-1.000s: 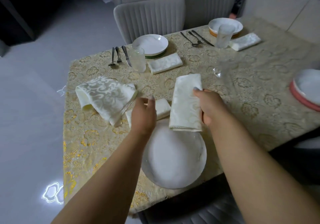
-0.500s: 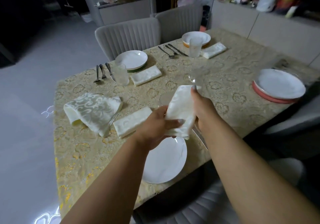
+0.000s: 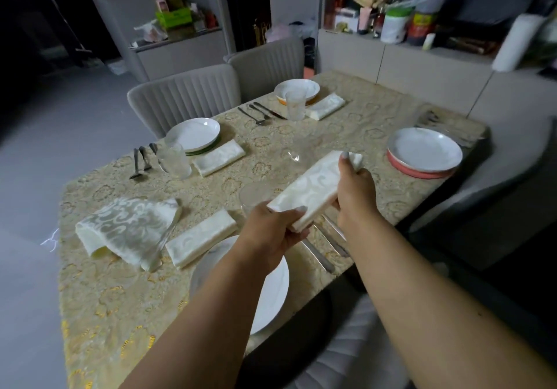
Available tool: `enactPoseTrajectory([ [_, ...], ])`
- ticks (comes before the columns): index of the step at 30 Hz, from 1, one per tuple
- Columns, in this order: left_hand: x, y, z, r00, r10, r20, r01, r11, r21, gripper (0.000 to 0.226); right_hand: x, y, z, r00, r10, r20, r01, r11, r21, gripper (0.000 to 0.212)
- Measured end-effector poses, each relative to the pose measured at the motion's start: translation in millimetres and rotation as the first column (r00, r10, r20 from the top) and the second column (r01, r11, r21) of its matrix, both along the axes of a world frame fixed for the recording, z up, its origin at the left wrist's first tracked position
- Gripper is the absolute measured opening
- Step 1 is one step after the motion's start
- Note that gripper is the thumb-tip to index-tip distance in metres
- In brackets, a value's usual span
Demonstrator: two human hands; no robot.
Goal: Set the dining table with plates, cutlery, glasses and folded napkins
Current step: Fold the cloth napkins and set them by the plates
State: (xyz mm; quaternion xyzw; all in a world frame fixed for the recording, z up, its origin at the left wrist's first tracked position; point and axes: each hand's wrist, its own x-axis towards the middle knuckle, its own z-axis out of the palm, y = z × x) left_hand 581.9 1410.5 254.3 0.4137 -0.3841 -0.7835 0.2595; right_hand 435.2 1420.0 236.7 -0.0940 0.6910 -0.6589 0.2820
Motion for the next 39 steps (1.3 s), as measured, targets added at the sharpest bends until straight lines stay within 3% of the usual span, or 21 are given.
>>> enactPoseTrajectory([
  [4, -23, 5, 11, 0.997, -0.057, 0.042, 0.062, 0.99, -0.125, 0.023, -42, 18, 8, 0.996, 0.078, 0.049, -0.077, 0.997, -0.027, 0.043],
  [8, -67, 11, 16, 0.998, -0.04, 0.049, 0.046, 0.99, -0.133, 0.018, -95, 35, 14, 0.99, 0.127, 0.058, -0.126, 0.992, -0.02, 0.035],
  [13, -152, 22, 5, 0.985, 0.169, -0.033, -0.161, 0.973, 0.167, 0.01, -171, 57, 18, 0.981, 0.18, -0.078, -0.177, 0.983, 0.045, 0.037],
  [16, -192, 26, -5, 0.973, 0.221, -0.067, -0.2, 0.952, 0.232, 0.009, -211, 67, 17, 0.969, 0.212, -0.128, -0.203, 0.976, 0.081, 0.032],
  [20, -234, 29, -13, 0.95, 0.311, 0.009, -0.309, 0.939, 0.151, 0.013, -261, 71, 12, 0.96, 0.271, -0.07, -0.264, 0.96, 0.099, 0.032],
  [27, -267, 13, -9, 0.876, 0.47, 0.104, -0.466, 0.883, -0.061, 0.047, -311, 53, -2, 0.936, 0.353, -0.004, -0.352, 0.935, 0.032, 0.012],
  [34, -299, -29, -4, 0.895, 0.423, 0.141, -0.409, 0.905, -0.116, 0.013, -353, 16, 1, 0.876, 0.477, -0.074, -0.476, 0.879, 0.027, 0.022],
  [39, -329, -64, -4, 0.911, 0.375, 0.174, -0.345, 0.921, -0.178, 0.012, -382, -18, 7, 0.844, 0.509, -0.17, -0.492, 0.86, 0.136, 0.017],
])
